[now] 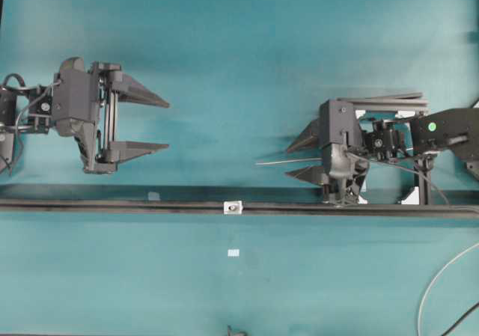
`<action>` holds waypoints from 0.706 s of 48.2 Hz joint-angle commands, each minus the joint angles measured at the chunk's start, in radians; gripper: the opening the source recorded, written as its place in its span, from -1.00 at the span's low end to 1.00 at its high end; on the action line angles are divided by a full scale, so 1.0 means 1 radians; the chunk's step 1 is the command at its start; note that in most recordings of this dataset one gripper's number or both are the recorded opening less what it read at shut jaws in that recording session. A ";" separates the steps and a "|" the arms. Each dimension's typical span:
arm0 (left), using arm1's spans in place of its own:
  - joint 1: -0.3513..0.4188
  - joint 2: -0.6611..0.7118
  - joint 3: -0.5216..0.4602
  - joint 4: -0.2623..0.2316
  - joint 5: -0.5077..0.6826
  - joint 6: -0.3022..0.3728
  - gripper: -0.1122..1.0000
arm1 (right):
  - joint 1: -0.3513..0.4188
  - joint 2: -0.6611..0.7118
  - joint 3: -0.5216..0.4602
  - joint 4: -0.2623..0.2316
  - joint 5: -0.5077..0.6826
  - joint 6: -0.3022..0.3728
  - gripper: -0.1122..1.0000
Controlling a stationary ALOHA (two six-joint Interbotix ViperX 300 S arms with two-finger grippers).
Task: Insert the wire through the hole in the metal fitting marked with a red label.
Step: 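Lower the right gripper over the grey wire end and close on it, then pull the wire out of the clamp and swing it toward the rail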
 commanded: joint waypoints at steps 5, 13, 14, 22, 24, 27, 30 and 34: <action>-0.003 -0.006 -0.015 0.000 -0.008 -0.002 0.75 | 0.000 -0.005 -0.015 0.002 -0.003 0.003 0.33; -0.003 -0.006 -0.015 0.000 -0.008 -0.002 0.75 | 0.002 0.006 -0.015 0.002 -0.003 0.002 0.22; -0.003 -0.006 -0.014 0.000 -0.008 -0.002 0.75 | 0.002 0.008 -0.017 0.002 -0.003 0.002 0.16; -0.003 -0.006 -0.015 0.000 -0.008 -0.002 0.75 | -0.002 0.011 -0.014 0.002 -0.009 -0.002 -0.58; -0.003 -0.006 -0.015 0.000 -0.008 -0.002 0.75 | -0.003 0.011 -0.012 0.002 -0.011 -0.003 -0.71; -0.003 -0.006 -0.015 0.000 -0.009 -0.002 0.75 | -0.005 0.011 -0.009 0.002 -0.011 -0.003 -0.81; -0.003 -0.006 -0.015 0.000 -0.008 -0.002 0.75 | -0.005 0.011 -0.008 0.002 -0.011 -0.003 -0.82; -0.003 -0.006 -0.014 0.000 -0.008 -0.003 0.75 | -0.003 0.009 -0.008 0.002 -0.012 -0.003 -0.82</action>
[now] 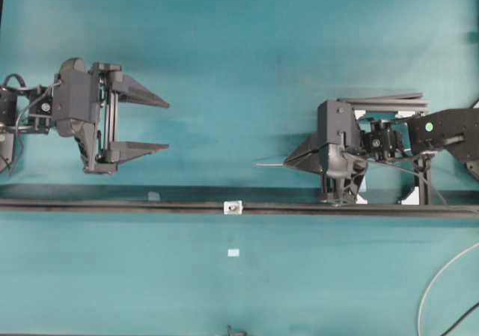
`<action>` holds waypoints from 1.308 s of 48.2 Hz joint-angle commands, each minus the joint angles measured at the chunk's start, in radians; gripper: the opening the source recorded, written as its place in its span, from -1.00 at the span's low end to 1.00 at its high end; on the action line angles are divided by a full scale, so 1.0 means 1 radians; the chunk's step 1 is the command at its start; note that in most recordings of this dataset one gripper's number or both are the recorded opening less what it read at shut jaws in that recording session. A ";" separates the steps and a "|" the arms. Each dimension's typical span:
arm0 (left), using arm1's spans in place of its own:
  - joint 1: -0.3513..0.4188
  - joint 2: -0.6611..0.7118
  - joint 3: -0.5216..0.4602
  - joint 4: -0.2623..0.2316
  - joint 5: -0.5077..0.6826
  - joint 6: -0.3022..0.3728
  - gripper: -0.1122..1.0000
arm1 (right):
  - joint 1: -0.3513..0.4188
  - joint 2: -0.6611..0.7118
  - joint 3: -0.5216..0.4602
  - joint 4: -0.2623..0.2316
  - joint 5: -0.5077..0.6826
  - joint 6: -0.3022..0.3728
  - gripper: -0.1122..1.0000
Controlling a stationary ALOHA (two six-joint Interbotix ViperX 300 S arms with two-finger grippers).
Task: Insert the wire through the hole in the metal fitting marked with a red label.
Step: 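Pull the wire out of the clamp and swing it toward the rail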
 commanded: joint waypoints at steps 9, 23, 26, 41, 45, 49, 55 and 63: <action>-0.003 -0.006 -0.012 0.000 -0.009 -0.002 0.75 | 0.000 -0.009 -0.008 0.002 -0.008 -0.005 -0.82; -0.003 -0.008 -0.014 0.000 -0.009 -0.002 0.75 | 0.000 -0.028 -0.012 0.002 -0.011 -0.017 -0.82; -0.003 -0.006 -0.015 0.000 -0.009 -0.002 0.75 | 0.000 -0.041 -0.012 0.000 -0.011 -0.020 -0.82; -0.003 -0.008 -0.014 0.000 -0.009 -0.002 0.75 | 0.000 -0.126 -0.008 -0.002 -0.002 -0.075 -0.82; -0.003 -0.009 -0.015 0.000 -0.009 -0.002 0.75 | 0.000 -0.147 -0.008 0.000 0.009 -0.077 -0.82; -0.003 -0.012 -0.015 0.000 -0.009 -0.002 0.75 | -0.002 -0.169 -0.006 -0.002 0.032 -0.080 -0.82; -0.003 -0.017 -0.017 -0.002 -0.009 -0.003 0.75 | -0.002 -0.206 -0.006 -0.002 0.084 -0.084 -0.82; -0.003 -0.034 -0.028 -0.003 -0.003 -0.003 0.75 | -0.003 -0.270 -0.005 -0.002 0.135 -0.086 -0.82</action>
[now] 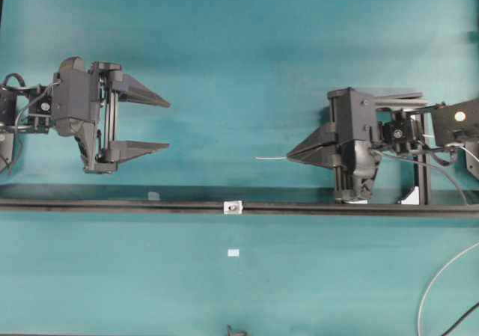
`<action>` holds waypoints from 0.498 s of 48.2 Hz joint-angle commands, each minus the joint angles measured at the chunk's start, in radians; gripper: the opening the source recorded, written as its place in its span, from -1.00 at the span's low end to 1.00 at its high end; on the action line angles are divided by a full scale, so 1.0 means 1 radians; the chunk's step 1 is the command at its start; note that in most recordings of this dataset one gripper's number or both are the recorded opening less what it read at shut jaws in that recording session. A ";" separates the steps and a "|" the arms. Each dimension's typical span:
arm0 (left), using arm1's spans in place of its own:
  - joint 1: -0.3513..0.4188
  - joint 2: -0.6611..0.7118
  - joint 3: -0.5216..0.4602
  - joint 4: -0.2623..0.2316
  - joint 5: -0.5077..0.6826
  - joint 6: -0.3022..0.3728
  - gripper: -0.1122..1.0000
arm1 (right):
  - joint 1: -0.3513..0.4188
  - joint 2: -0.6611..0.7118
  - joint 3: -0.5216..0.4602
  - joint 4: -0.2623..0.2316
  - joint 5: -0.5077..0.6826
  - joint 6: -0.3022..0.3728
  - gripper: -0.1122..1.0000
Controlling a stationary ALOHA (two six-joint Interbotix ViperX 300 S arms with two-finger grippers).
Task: Insert the wire through the hole in the metal fitting marked with a red label.
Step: 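Pull the wire out of the clamp and swing it toward the rail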
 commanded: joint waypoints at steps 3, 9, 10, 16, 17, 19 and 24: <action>-0.003 -0.037 -0.021 -0.006 0.005 -0.003 0.75 | -0.003 -0.067 -0.005 -0.002 0.011 -0.002 -0.82; -0.005 -0.060 -0.021 -0.009 0.020 -0.006 0.74 | -0.003 -0.089 0.011 -0.002 0.003 0.000 -0.82; -0.006 -0.063 -0.021 -0.011 0.020 -0.006 0.74 | -0.003 -0.089 0.014 -0.002 -0.002 0.000 -0.82; -0.032 -0.075 -0.018 -0.021 0.020 -0.009 0.74 | 0.014 -0.091 0.034 0.008 -0.049 0.002 -0.82; -0.038 -0.075 -0.018 -0.023 0.020 -0.009 0.74 | 0.021 -0.091 0.038 0.014 -0.066 0.002 -0.82; -0.052 -0.074 -0.020 -0.025 0.020 -0.012 0.73 | 0.028 -0.091 0.043 0.023 -0.089 0.002 -0.82; -0.083 -0.071 -0.023 -0.026 0.020 -0.031 0.73 | 0.049 -0.091 0.060 0.049 -0.143 0.002 -0.82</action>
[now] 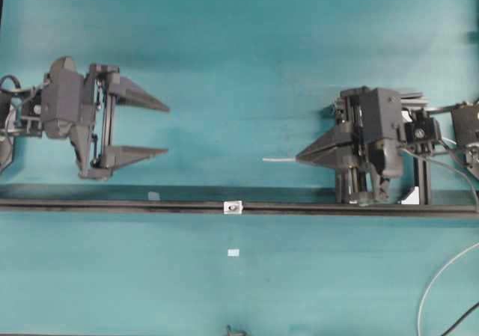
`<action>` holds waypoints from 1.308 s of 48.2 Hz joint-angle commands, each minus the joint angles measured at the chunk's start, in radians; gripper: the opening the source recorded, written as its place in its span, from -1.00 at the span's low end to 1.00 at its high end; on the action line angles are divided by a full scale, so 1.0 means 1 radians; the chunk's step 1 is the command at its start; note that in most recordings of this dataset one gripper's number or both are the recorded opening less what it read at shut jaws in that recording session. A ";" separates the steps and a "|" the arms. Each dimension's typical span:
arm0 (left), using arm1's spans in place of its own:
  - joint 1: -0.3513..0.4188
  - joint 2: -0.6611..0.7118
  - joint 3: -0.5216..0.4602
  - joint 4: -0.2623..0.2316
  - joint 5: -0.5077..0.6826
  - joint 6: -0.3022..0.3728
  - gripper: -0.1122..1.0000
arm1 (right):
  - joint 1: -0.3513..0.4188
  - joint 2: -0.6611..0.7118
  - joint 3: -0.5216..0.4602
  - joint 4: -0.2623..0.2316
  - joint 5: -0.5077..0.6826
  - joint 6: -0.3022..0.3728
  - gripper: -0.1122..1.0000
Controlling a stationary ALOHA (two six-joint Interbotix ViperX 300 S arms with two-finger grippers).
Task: Insert the wire through the hole in the metal fitting marked with a red label.
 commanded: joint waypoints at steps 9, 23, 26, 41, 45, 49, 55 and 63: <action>-0.058 -0.003 -0.005 -0.014 -0.015 -0.057 0.73 | 0.060 -0.006 0.021 0.069 -0.107 -0.002 -0.82; -0.115 0.000 0.023 -0.031 -0.104 -0.069 0.72 | 0.160 0.081 0.025 0.311 -0.241 -0.129 -0.82; -0.124 0.002 0.032 -0.032 -0.123 -0.071 0.72 | 0.187 0.098 0.025 0.400 -0.265 -0.198 -0.82; -0.146 0.002 0.052 -0.037 -0.135 -0.121 0.72 | 0.347 0.129 0.005 0.781 -0.371 -0.443 -0.82; -0.158 0.002 0.052 -0.037 -0.135 -0.121 0.72 | 0.370 0.137 0.002 0.805 -0.385 -0.448 -0.82; -0.169 0.002 0.052 -0.037 -0.135 -0.121 0.72 | 0.385 0.147 -0.006 0.808 -0.394 -0.448 -0.82; -0.187 0.003 0.051 -0.037 -0.135 -0.123 0.72 | 0.399 0.167 -0.021 0.808 -0.393 -0.448 -0.82; -0.219 0.005 0.043 -0.038 -0.135 -0.123 0.72 | 0.410 0.189 -0.034 0.808 -0.394 -0.448 -0.82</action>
